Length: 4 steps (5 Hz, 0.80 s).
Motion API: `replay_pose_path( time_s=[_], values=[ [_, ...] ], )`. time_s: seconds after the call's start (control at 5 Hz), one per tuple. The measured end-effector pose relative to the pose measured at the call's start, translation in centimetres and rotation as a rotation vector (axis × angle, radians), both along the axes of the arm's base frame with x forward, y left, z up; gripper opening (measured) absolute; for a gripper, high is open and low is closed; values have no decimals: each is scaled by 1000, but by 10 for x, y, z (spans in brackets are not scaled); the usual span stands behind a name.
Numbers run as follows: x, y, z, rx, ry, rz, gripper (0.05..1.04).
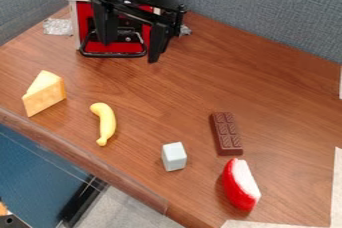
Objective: Open the drawer
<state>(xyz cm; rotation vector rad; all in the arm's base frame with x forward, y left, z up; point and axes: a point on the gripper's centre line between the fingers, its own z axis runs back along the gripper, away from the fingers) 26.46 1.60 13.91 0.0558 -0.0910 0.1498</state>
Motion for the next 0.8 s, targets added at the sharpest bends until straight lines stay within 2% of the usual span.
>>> replay_pose_path(
  time_s=[0.2,0.4,0.6,0.8],
  values=[
    [-1,0,-8,-2,23,-5,999],
    [2,13,-17,7,-18,-62,999],
    [7,42,-24,33,-89,-193,999],
    [17,58,-31,59,-147,-380,999]
  ],
)
